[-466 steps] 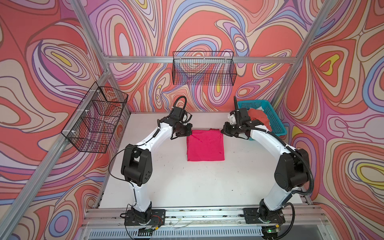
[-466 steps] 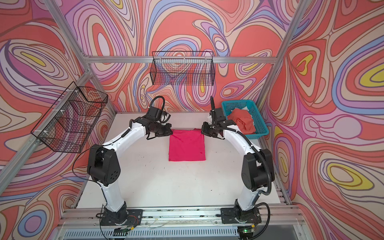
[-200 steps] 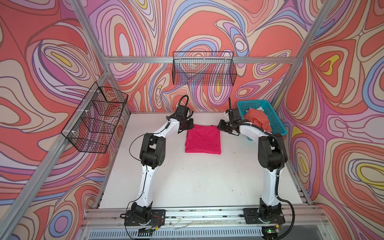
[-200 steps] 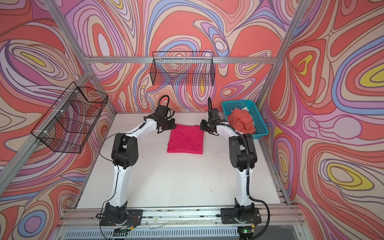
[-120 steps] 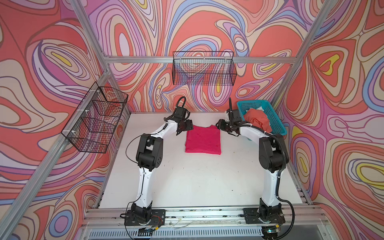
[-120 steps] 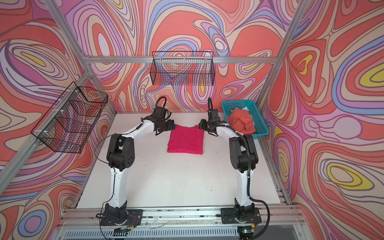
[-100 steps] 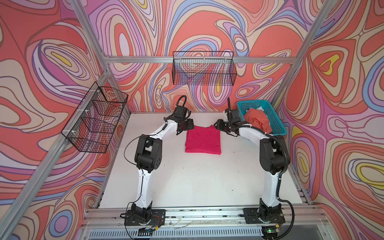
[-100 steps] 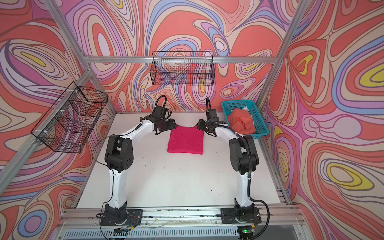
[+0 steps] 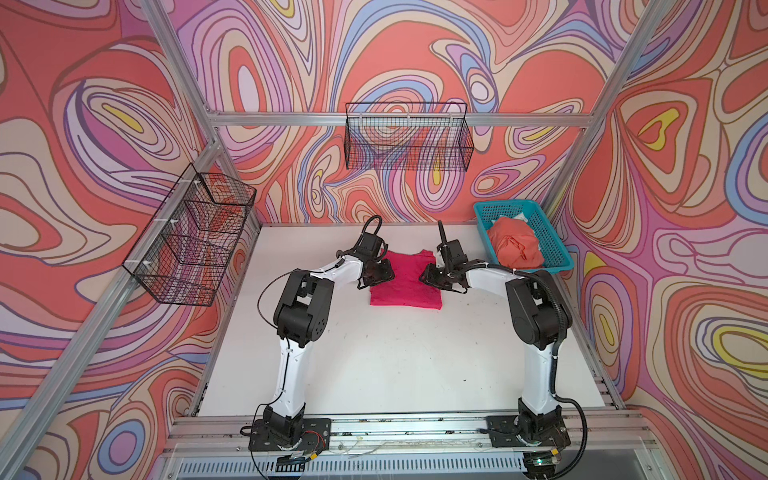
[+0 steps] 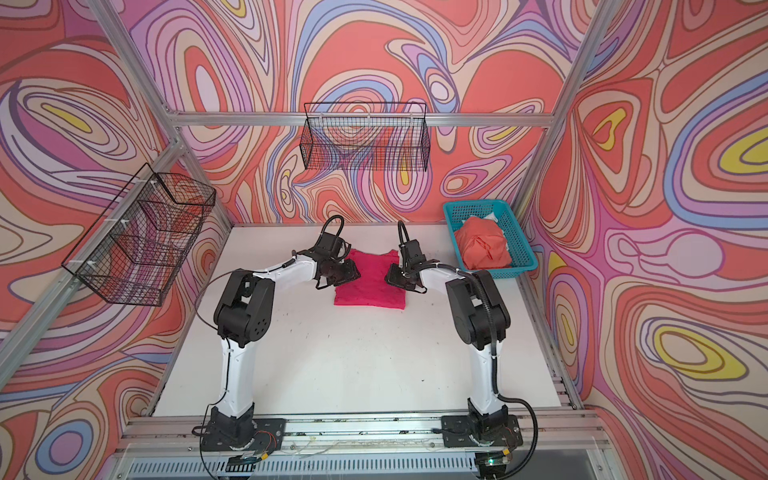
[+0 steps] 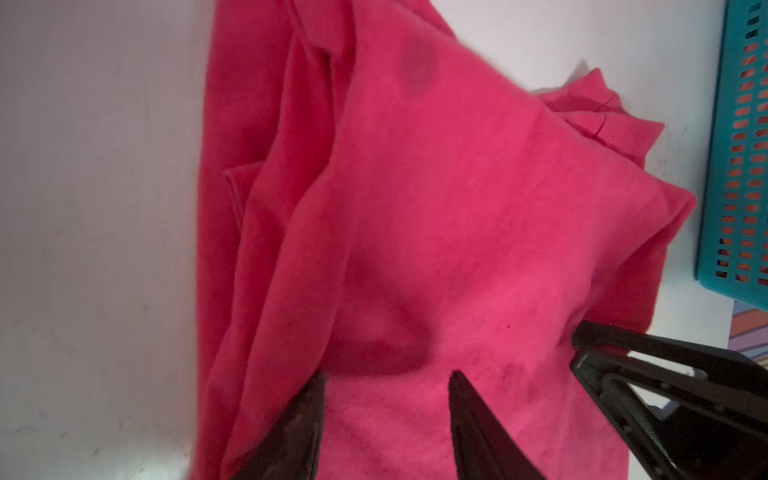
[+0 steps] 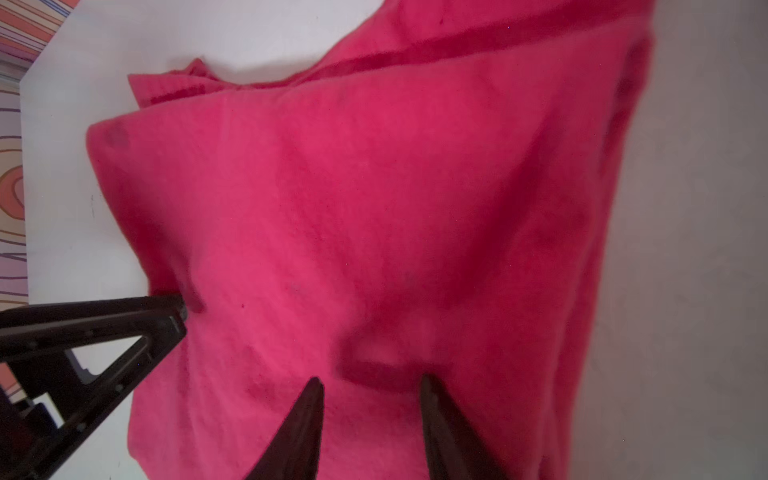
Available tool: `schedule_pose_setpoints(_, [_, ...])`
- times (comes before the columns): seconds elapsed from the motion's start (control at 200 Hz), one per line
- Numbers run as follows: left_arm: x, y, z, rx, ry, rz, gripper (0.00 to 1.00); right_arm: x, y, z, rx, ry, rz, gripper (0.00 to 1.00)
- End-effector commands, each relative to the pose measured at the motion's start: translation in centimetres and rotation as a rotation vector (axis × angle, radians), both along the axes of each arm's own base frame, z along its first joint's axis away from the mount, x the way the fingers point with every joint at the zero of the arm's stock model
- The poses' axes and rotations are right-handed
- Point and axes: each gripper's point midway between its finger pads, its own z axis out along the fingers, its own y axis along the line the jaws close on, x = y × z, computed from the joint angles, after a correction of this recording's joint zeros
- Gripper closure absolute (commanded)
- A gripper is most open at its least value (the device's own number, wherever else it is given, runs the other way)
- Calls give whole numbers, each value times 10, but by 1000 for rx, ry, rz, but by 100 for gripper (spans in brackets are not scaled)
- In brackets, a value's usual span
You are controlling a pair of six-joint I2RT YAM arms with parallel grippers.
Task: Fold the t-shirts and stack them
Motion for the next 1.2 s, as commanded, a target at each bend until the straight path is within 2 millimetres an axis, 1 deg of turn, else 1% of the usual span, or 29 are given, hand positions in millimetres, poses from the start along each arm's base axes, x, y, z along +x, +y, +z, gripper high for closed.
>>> schedule_pose_setpoints(0.0, [-55, 30, -38, 106, 185, 19, 50, -33, 14, -15, -3, 77, 32, 58])
schedule_pose_setpoints(0.09, [-84, 44, -43, 141, 235, 13, 51, -54, 25, -18, 5, 105, 49, 59])
schedule_pose_setpoints(0.175, [-109, 58, -43, 171, 273, 17, 52, -73, 35, -18, 13, 126, 61, 59])
schedule_pose_setpoints(0.22, [-120, 64, -43, 183, 287, 21, 51, -80, 38, -17, 17, 132, 61, 59])
schedule_pose_setpoints(0.255, [-124, 67, -41, 188, 287, 25, 50, -83, 40, -12, 26, 130, 61, 59])
schedule_pose_setpoints(0.3, [-125, 69, -35, 190, 274, 30, 46, -84, 41, -5, 33, 123, 58, 59])
schedule_pose_setpoints(0.345, [-122, 69, -25, 189, 251, 30, 40, -83, 41, 9, 37, 104, 54, 59])
schedule_pose_setpoints(0.401, [-114, 65, -6, 173, 208, 31, 34, -79, 40, 29, 29, 72, 52, 59])
schedule_pose_setpoints(0.461, [-106, 58, 16, 153, 160, 26, 29, -75, 32, 53, -8, 33, 43, 56])
schedule_pose_setpoints(0.516, [-101, 48, 34, 149, 114, 6, 27, -72, 19, 72, -55, 3, 16, 53])
schedule_pose_setpoints(0.536, [-100, 44, 39, 150, 100, -8, 26, -71, 13, 75, -71, 3, 2, 51])
schedule_pose_setpoints(0.541, [-101, 43, 39, 151, 99, -10, 26, -71, 12, 74, -75, 4, 1, 51])
schedule_pose_setpoints(0.551, [-100, 41, 41, 152, 95, -16, 25, -71, 9, 84, -74, -12, -9, 50])
schedule_pose_setpoints(0.571, [-100, 36, 43, 154, 88, -27, 25, -70, 2, 91, -81, -23, -26, 49])
schedule_pose_setpoints(0.621, [-100, 24, 46, 159, 71, -62, 23, -70, -16, 99, -100, -33, -69, 47])
schedule_pose_setpoints(0.696, [-99, 8, 40, 182, 58, -107, 19, -71, -41, 109, -120, -54, -122, 43])
schedule_pose_setpoints(0.771, [-97, -7, 31, 241, 29, -161, 15, -74, -61, 110, -133, -55, -161, 43])
schedule_pose_setpoints(0.851, [-98, -18, 15, 300, 24, -209, 13, -79, -73, 116, -148, -66, -185, 41])
schedule_pose_setpoints(0.946, [-104, -22, -12, 320, 80, -228, 13, -83, -81, 122, -156, -80, -203, 40])
schedule_pose_setpoints(1.021, [-115, -17, -31, 346, 144, -242, 14, -85, -84, 124, -162, -84, -205, 40])
schedule_pose_setpoints(1.081, [-126, -6, -41, 372, 185, -248, 15, -87, -85, 126, -160, -86, -206, 40])
schedule_pose_setpoints(1.132, [-137, 7, -47, 384, 219, -247, 16, -88, -84, 127, -155, -89, -205, 40])
schedule_pose_setpoints(1.197, [-154, 31, -54, 404, 267, -235, 16, -89, -83, 129, -148, -92, -202, 40])
